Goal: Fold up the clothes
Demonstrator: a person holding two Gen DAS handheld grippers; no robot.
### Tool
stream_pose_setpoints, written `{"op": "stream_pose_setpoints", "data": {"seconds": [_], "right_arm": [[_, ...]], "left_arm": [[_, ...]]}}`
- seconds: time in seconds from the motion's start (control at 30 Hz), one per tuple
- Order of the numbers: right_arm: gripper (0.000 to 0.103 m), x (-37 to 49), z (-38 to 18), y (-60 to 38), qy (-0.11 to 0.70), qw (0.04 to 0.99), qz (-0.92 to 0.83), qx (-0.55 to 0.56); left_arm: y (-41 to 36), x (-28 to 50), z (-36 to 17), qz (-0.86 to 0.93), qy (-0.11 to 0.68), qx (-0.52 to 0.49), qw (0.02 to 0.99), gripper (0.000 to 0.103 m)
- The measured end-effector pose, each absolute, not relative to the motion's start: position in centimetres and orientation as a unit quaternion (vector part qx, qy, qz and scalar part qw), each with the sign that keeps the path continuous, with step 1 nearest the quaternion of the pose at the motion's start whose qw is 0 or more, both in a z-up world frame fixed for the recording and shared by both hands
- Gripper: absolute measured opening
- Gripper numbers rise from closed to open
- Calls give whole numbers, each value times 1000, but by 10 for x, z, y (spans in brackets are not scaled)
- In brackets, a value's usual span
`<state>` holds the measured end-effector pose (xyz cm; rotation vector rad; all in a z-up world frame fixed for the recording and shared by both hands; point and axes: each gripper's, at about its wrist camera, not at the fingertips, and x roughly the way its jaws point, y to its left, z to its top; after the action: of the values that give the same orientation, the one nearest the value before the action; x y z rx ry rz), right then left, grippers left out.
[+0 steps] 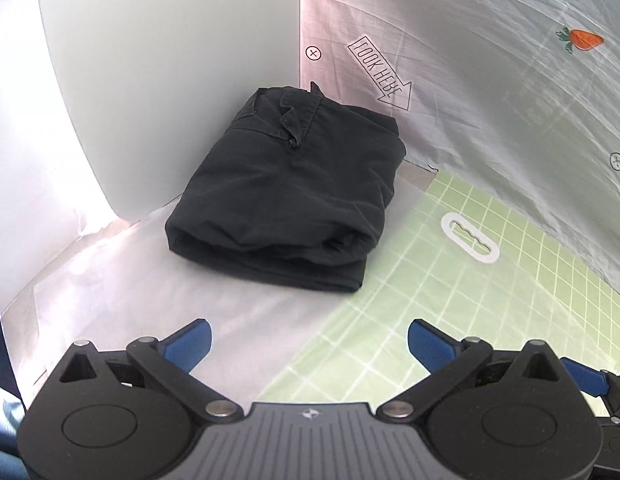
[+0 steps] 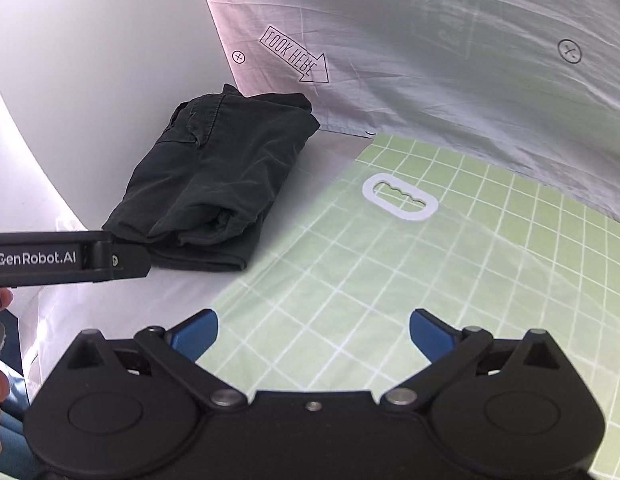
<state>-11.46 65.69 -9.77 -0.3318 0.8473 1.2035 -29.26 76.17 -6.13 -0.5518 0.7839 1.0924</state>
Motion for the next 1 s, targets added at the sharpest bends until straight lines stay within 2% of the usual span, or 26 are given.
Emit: {"op": "stream_pose_setpoints", "data": {"seconds": [0.5,1.0], "right_arm": [[103,-153,-88,541,358,736,552,-160],[103,-167,-77,513,334,741,560,-159]], "left_arm": [[648,-326,-56,509,362,-241,743,103],[614,-347,-47,526,348,-247,735,103]]}}
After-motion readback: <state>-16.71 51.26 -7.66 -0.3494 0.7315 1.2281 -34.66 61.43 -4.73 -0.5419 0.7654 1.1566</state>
